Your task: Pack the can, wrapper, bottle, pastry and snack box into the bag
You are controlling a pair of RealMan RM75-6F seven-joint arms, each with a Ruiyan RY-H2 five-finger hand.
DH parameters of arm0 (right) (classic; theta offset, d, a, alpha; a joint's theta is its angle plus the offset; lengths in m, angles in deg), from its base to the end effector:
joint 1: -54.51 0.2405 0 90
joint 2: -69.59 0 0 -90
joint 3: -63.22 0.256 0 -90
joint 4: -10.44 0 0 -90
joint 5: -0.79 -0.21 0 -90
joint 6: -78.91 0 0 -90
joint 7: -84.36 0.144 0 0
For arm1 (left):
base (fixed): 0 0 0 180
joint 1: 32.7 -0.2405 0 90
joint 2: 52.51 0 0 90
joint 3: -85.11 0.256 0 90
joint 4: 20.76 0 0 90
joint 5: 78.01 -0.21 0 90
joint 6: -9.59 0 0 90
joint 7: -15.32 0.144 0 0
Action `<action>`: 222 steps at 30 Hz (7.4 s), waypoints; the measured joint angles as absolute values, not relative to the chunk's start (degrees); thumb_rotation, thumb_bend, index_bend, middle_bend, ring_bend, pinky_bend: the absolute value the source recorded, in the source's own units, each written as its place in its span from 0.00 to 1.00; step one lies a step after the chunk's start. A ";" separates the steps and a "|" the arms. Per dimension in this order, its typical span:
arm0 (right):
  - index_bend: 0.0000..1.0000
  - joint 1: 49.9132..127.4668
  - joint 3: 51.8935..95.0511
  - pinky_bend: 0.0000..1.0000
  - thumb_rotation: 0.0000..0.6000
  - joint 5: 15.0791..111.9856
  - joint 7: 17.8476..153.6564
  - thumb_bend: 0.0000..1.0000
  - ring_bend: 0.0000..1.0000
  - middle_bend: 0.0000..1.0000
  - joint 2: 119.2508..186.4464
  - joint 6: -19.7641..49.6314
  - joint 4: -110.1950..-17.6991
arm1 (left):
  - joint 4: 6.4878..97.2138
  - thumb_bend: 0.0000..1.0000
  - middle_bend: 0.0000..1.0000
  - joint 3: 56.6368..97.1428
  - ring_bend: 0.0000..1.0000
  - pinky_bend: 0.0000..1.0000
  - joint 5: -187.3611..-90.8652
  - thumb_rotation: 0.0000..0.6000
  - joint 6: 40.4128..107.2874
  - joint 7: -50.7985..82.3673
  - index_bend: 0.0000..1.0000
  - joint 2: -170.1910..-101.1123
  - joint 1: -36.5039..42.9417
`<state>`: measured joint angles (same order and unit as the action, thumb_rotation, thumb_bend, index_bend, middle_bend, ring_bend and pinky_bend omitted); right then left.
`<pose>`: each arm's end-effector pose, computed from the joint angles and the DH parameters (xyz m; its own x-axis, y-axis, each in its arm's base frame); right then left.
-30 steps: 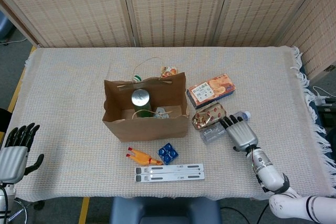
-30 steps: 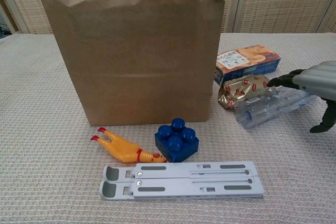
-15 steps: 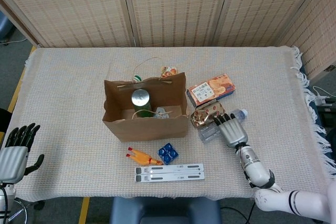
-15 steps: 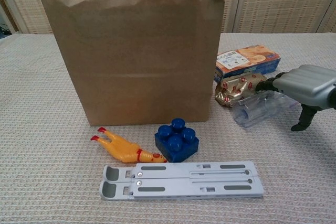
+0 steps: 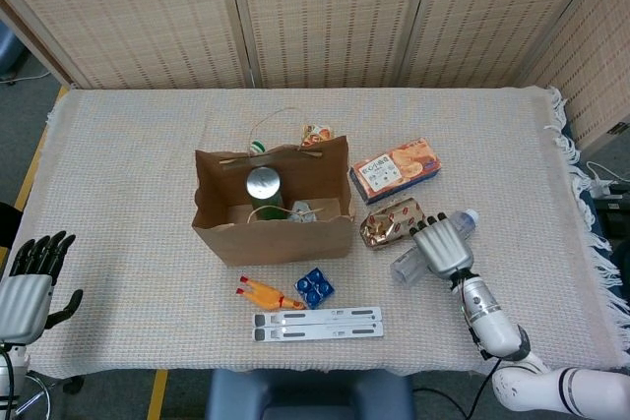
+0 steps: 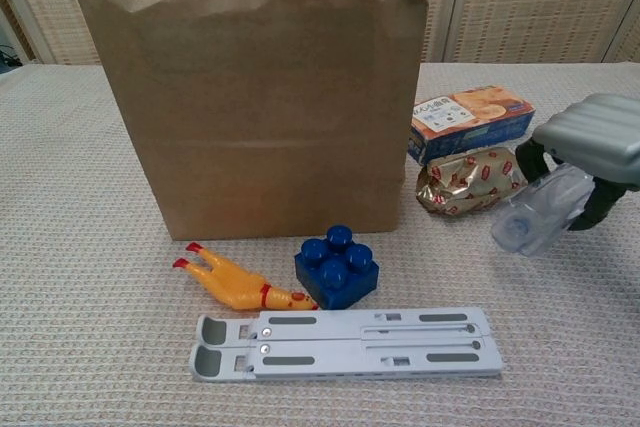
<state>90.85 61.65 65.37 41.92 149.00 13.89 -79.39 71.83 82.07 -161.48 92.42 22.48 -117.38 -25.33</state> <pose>-0.2228 -0.3010 0.0289 0.8239 -0.1254 0.5527 -0.5573 -0.3571 0.7496 -0.3084 0.1950 0.1520 0.4881 0.0222 0.8725 0.8728 -0.0106 -0.4880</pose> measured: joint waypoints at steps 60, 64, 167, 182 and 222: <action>0.00 126.64 71.09 0.08 1.00 54.08 -26.66 0.05 0.00 0.06 146.37 4.32 -98.14 | 71.27 0.36 0.00 82.53 0.00 0.00 -162.42 1.00 91.90 19.70 0.00 -116.63 -25.08; 0.00 126.30 70.49 0.08 1.00 55.29 -25.02 0.05 0.00 0.06 145.64 3.90 -98.53 | 71.30 0.36 0.00 82.51 0.00 0.00 -162.38 1.00 91.95 19.73 0.00 -116.64 -25.10; 0.67 110.15 90.00 0.72 1.00 52.70 35.66 0.35 0.67 0.64 154.44 -0.79 -98.07 | 71.57 0.36 0.00 82.31 0.00 0.00 -161.86 1.00 92.00 20.42 0.00 -116.84 -25.14; 0.00 115.79 88.12 0.21 1.00 45.47 30.00 0.08 0.02 0.10 163.37 0.64 -93.02 | 71.43 0.36 0.00 82.35 0.00 0.00 -161.97 1.00 91.79 19.83 0.00 -116.66 -25.04; 0.00 106.74 72.28 0.00 1.00 34.62 41.96 0.00 0.00 0.00 143.35 30.11 -73.05 | 71.46 0.36 0.00 81.85 0.00 0.00 -161.30 1.00 92.36 20.68 0.00 -117.43 -25.19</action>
